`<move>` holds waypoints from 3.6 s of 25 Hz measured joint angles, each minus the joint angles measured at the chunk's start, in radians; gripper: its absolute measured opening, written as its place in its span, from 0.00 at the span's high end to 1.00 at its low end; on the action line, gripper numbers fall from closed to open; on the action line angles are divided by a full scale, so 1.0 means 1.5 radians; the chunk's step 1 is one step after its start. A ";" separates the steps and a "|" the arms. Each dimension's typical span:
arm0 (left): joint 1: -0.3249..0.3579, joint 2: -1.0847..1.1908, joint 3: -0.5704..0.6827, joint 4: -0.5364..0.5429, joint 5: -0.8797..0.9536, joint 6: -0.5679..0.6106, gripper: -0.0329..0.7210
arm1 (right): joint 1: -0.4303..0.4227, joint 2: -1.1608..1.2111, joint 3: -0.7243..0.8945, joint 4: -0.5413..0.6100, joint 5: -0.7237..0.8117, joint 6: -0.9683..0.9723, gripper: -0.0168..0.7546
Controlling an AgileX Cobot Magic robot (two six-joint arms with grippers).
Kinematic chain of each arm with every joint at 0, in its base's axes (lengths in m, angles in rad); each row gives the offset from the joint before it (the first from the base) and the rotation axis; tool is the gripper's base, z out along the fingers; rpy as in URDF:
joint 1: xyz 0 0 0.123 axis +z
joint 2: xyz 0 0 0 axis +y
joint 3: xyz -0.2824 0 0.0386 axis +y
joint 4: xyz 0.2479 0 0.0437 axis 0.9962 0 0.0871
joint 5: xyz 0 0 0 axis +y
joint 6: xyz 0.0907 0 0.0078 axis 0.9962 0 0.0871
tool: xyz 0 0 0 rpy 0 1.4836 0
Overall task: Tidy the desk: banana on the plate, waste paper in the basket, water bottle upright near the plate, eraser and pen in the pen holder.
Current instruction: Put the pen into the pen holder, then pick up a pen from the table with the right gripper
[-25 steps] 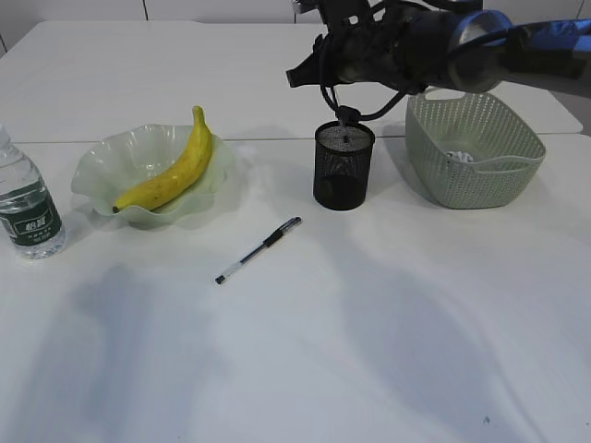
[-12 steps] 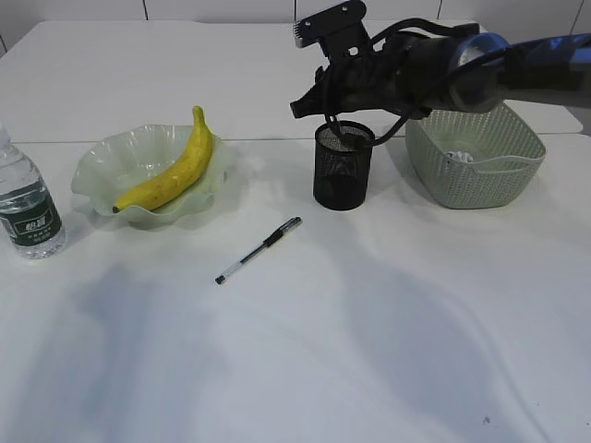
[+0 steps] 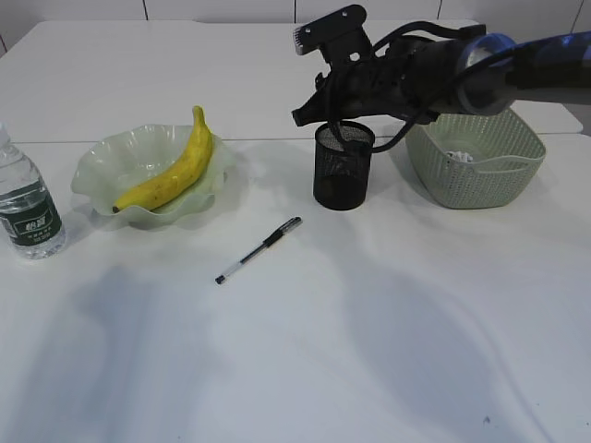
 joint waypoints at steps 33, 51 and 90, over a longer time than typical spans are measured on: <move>0.000 0.000 0.000 0.000 0.013 0.000 0.24 | 0.000 -0.016 0.019 -0.016 -0.026 0.008 0.82; 0.000 0.000 0.000 0.000 0.016 0.000 0.24 | 0.000 -0.016 0.019 -0.022 -0.018 0.016 0.74; 0.000 0.000 0.000 0.000 0.016 0.000 0.24 | 0.000 -0.068 -0.129 0.086 0.124 0.224 0.67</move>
